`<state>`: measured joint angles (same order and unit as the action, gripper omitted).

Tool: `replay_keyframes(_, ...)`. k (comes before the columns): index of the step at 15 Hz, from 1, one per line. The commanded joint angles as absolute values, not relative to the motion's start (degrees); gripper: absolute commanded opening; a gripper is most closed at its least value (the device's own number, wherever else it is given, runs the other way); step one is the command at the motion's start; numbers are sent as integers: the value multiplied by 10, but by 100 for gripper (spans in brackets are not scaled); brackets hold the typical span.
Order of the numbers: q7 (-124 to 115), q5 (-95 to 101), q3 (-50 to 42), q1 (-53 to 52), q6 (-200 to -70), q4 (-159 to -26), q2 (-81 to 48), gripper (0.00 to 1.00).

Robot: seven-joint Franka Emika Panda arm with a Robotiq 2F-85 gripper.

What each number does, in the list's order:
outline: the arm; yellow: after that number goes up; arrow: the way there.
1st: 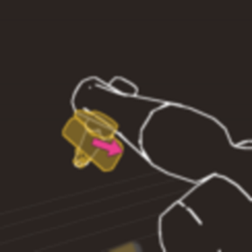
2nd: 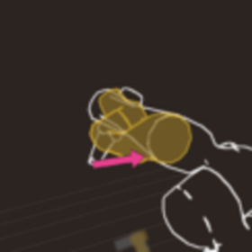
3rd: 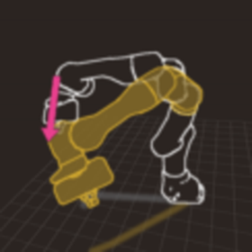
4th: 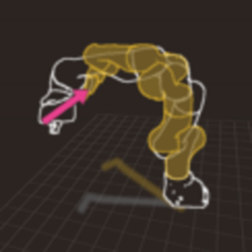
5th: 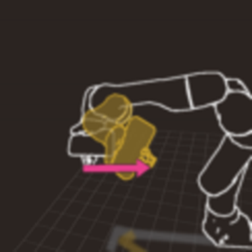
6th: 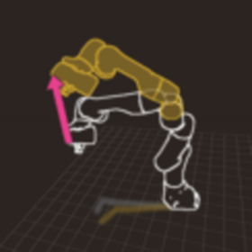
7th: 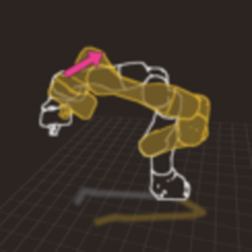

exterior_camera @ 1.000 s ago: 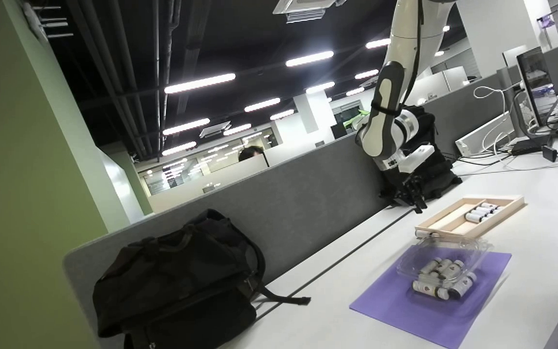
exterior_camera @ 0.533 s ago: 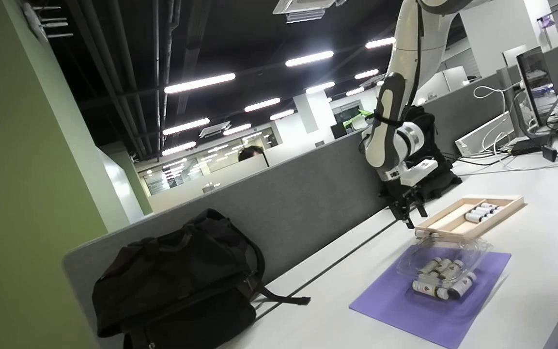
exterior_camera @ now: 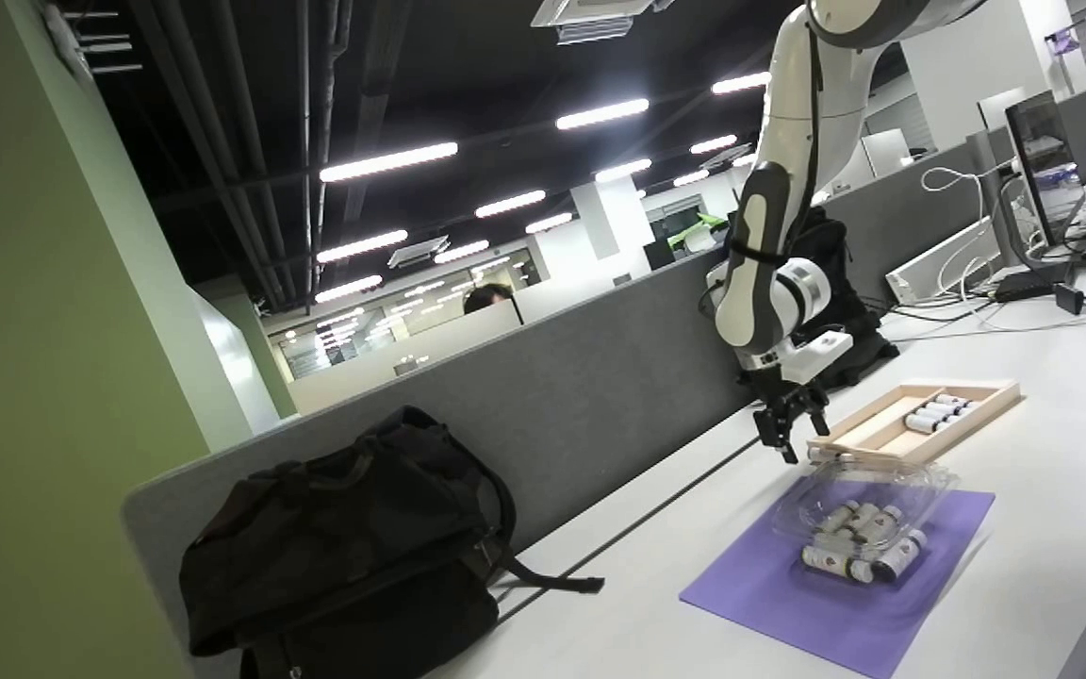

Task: Pick up the white object on the table and place it on the lower segment of the tray

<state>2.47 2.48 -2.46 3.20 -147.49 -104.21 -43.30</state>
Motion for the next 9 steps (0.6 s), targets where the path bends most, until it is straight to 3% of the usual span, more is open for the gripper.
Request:
replay_keyframes(1,29,19,-19,37,-1482,-1038,-434,100)
replay_keyframes(9,34,13,-12,41,-1481,-1038,-434,100)
